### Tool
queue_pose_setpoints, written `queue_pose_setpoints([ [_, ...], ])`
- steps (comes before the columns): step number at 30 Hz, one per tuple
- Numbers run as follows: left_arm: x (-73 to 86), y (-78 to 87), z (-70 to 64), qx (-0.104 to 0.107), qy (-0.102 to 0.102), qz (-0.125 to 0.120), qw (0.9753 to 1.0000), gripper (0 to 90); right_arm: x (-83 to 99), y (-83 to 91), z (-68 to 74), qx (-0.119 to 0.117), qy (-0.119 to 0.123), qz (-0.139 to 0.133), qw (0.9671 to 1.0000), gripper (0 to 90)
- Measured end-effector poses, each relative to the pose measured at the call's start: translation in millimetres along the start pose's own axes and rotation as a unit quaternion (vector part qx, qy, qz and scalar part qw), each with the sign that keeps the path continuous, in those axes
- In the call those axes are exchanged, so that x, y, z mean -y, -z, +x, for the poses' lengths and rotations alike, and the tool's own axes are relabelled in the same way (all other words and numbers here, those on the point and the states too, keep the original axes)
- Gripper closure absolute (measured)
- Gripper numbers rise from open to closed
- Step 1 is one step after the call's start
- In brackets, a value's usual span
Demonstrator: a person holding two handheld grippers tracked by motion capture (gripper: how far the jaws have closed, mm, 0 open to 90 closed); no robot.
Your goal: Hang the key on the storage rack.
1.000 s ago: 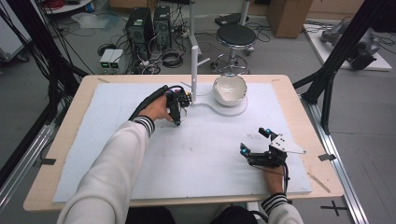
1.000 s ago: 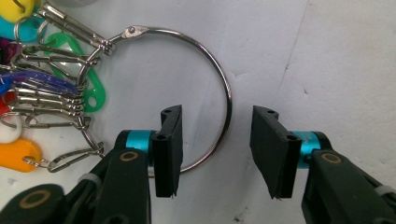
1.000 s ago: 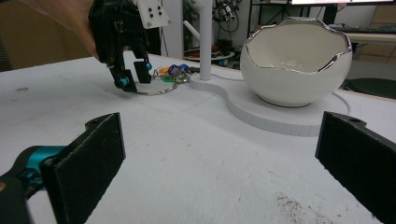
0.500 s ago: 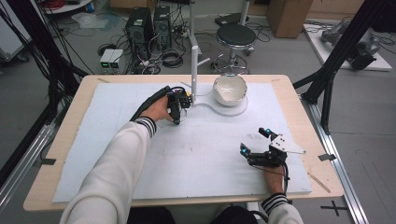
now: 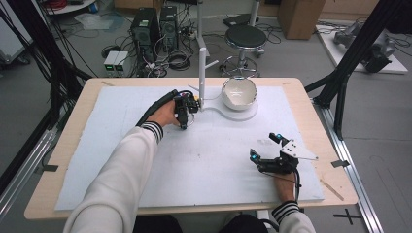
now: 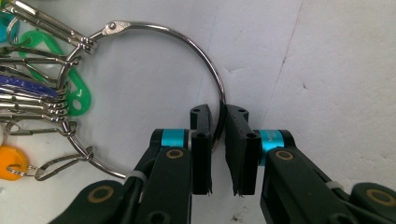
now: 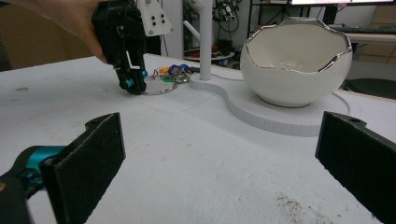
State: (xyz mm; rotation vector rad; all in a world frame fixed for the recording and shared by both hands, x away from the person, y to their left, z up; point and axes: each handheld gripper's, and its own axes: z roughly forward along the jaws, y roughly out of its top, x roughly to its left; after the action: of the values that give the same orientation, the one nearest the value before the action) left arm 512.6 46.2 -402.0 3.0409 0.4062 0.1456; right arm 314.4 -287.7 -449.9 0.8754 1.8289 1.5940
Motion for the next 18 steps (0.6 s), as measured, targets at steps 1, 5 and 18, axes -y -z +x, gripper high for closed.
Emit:
queue_pose_setpoints([
  [1,-0.3,-0.1,-0.5,0.001,0.001,0.001,1.0000,80.0,0.0,0.1,0.3,-0.002,0.000,0.001,1.0000,0.9],
  [5,-0.6,0.1,-0.6,0.003,0.002,0.003,1.0000,81.5,0.0,-0.2,0.2,0.000,0.002,-0.001,1.0000,0.9],
  [18,0.4,-0.2,-0.3,0.008,0.009,-0.001,0.9999,84.9,0.0,-0.2,0.3,0.000,0.002,-0.001,1.0000,0.9],
])
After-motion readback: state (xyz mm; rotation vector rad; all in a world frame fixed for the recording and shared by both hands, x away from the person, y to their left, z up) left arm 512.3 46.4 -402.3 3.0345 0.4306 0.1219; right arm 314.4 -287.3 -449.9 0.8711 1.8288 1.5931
